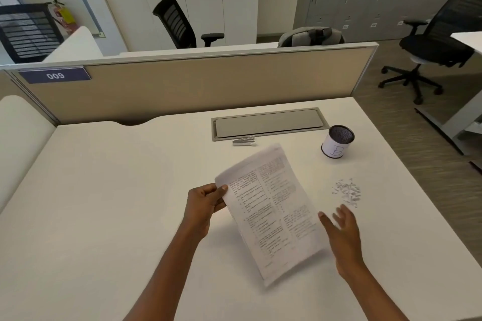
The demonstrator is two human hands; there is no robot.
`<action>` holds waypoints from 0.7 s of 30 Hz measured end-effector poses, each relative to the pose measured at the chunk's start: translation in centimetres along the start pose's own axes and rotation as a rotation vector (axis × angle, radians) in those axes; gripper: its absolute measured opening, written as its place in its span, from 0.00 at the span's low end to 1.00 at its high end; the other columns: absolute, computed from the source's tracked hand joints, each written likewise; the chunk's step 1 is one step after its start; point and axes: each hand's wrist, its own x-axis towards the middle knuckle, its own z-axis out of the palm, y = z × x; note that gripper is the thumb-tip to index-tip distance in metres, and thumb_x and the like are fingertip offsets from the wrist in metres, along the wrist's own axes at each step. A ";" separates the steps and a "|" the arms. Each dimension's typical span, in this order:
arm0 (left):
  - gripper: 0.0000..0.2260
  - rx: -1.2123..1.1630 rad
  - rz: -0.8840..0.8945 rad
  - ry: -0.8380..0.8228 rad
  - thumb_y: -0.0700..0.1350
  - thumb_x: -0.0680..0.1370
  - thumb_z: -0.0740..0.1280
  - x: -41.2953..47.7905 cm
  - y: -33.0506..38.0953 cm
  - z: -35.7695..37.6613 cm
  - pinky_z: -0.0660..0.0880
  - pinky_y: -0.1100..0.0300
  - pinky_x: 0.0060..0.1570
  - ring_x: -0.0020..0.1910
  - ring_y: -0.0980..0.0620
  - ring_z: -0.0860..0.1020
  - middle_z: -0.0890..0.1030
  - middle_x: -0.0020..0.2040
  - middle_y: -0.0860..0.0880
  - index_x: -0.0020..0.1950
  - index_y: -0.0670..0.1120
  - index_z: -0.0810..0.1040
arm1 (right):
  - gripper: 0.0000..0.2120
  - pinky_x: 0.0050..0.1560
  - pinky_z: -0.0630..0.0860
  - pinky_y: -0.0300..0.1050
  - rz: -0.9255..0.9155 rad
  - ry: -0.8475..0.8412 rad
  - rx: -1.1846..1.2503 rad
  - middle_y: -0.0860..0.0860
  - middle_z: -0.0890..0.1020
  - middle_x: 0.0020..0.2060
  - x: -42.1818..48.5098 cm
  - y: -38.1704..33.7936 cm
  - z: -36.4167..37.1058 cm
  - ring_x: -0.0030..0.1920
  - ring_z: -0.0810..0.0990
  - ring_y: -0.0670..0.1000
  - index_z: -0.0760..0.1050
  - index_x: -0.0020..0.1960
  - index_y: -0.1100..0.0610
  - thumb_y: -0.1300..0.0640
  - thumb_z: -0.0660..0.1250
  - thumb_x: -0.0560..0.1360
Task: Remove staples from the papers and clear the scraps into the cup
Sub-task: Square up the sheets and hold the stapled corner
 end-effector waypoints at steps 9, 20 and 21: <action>0.07 0.348 0.000 -0.265 0.40 0.83 0.72 -0.3 -0.2 0.7 0.86 0.48 0.57 0.52 0.42 0.90 0.91 0.50 0.42 0.54 0.40 0.90 | 0.30 0.81 0.57 0.47 -0.777 -0.486 -0.720 0.44 0.66 0.79 0.1 -9.3 7.9 0.80 0.60 0.46 0.62 0.81 0.45 0.42 0.65 0.82; 0.07 0.354 -0.073 -0.282 0.40 0.83 0.72 3.6 -1.3 0.2 0.86 0.49 0.56 0.52 0.43 0.90 0.91 0.50 0.42 0.54 0.40 0.90 | 0.07 0.54 0.81 0.48 -0.682 -0.739 -0.909 0.46 0.87 0.51 4.8 -11.5 14.7 0.49 0.82 0.47 0.84 0.55 0.51 0.52 0.68 0.82; 0.07 0.342 -0.088 -0.274 0.40 0.83 0.72 4.3 -1.5 0.0 0.86 0.48 0.57 0.52 0.42 0.90 0.91 0.50 0.42 0.54 0.40 0.90 | 0.07 0.54 0.81 0.47 -0.683 -0.751 -0.909 0.46 0.87 0.51 5.4 -11.2 15.3 0.49 0.82 0.47 0.84 0.55 0.52 0.52 0.68 0.82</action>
